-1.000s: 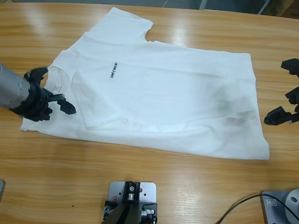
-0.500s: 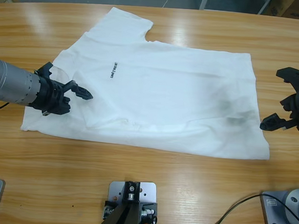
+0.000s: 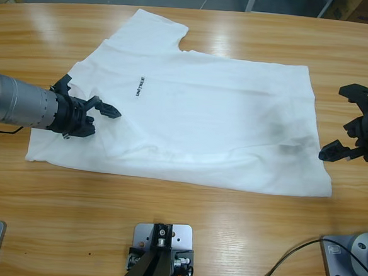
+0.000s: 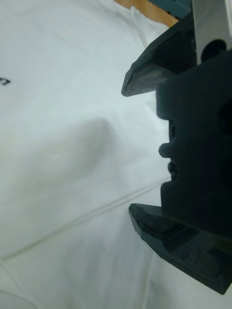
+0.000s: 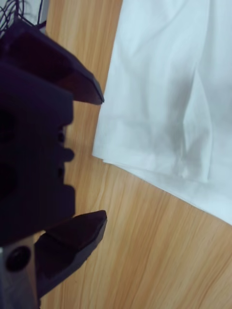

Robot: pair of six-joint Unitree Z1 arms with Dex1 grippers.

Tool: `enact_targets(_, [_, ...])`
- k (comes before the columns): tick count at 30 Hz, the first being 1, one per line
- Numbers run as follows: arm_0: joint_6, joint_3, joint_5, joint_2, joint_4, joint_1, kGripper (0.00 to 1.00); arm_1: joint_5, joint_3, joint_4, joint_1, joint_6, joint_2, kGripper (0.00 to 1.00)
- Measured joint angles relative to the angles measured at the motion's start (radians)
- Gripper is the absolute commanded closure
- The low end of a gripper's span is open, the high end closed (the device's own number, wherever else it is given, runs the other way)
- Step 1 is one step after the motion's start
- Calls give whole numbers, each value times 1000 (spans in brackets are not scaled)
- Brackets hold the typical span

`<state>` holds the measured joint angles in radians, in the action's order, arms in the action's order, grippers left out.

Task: Fold clothes

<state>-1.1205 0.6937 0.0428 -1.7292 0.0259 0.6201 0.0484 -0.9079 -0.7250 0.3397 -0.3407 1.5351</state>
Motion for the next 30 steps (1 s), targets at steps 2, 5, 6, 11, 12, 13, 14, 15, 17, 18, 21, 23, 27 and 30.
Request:
enact_targets(2, [0,-6,0,-1,0,0,146,0,1,2,0,0,0,105])
enact_targets(5, [0,-15,0,-3,0,0,144,0,4,3,0,0,0,105])
enact_targets(6, [0,-15,-1,-4,0,0,143,0,4,5,0,0,0,104])
enact_targets(11, [0,-15,-5,-15,-20,0,144,0,7,6,0,0,0,104])
enact_targets(12, [0,-15,-5,-17,-25,0,144,0,7,6,0,0,0,105])
enact_targets(13, [0,-15,-5,-19,-31,0,146,0,7,6,0,0,0,105])
enact_targets(14, [0,-15,-5,-21,-36,0,147,0,7,6,0,0,0,105])
enact_targets(15, [0,-15,-5,-24,-42,0,146,0,7,6,0,0,0,105])
enact_targets(17, [0,-15,-7,-27,-50,0,147,0,7,6,1,0,0,105])
enact_targets(18, [0,-15,-8,-28,-54,0,147,0,7,6,1,0,0,105])
enact_targets(21, [0,-15,-10,-28,-60,0,147,0,7,10,2,0,0,105])
enact_targets(23, [0,-15,-11,-28,-60,0,147,0,7,14,3,0,0,105])
enact_targets(27, [0,-15,-11,-28,-60,0,142,0,7,18,6,0,0,105])
enact_targets(30, [0,-15,-11,-25,-53,0,142,0,7,18,7,0,0,105])
